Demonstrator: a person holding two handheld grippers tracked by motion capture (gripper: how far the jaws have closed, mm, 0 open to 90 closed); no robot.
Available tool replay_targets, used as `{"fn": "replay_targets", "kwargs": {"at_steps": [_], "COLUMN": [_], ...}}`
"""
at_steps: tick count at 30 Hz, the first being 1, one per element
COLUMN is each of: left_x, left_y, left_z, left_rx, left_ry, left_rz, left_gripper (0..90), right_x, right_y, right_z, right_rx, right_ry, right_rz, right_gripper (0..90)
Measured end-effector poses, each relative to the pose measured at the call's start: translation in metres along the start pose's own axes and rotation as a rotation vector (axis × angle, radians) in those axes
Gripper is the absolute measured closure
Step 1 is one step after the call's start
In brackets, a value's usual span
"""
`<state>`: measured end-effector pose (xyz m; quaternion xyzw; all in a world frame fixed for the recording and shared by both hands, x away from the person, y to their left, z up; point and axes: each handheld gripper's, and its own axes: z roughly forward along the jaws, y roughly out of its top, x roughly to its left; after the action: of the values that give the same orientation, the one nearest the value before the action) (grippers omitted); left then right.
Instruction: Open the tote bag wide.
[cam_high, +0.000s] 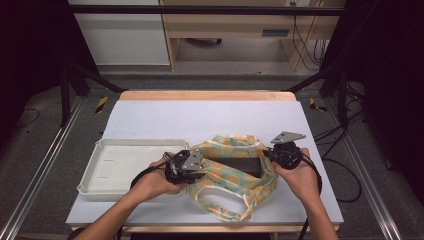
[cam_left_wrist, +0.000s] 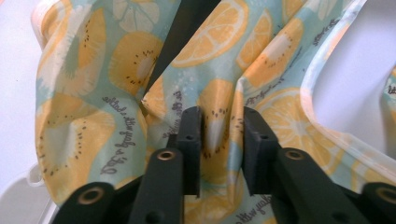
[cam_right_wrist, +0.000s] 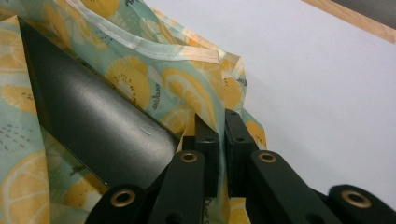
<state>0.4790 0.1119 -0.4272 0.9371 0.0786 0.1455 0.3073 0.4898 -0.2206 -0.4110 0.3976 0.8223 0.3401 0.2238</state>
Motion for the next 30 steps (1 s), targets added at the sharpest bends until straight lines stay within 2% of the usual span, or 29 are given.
{"fn": "replay_targets", "kwargs": {"at_steps": [3,14,30], "left_x": [0.0008,-0.0011,-0.0064], "left_y": [0.0001,0.0020,0.0037], "left_z": [-0.0009,-0.0048,-0.0089], "left_rx": [0.002,-0.003,-0.004], "left_ry": [0.002,-0.003,-0.020], "left_rz": [-0.013,-0.008,0.005], "left_gripper": [77.2,85.1,88.6], "right_x": [0.0000,0.0005,-0.0006], "right_y": [0.0001,0.0005,0.0004], "right_z": [0.0001,0.0015,0.0027], "right_rx": [0.001,0.001,0.000], "right_ry": [0.001,0.001,0.000], "right_rz": [-0.001,0.001,0.006], "right_gripper": [87.2,87.2,87.4]}}
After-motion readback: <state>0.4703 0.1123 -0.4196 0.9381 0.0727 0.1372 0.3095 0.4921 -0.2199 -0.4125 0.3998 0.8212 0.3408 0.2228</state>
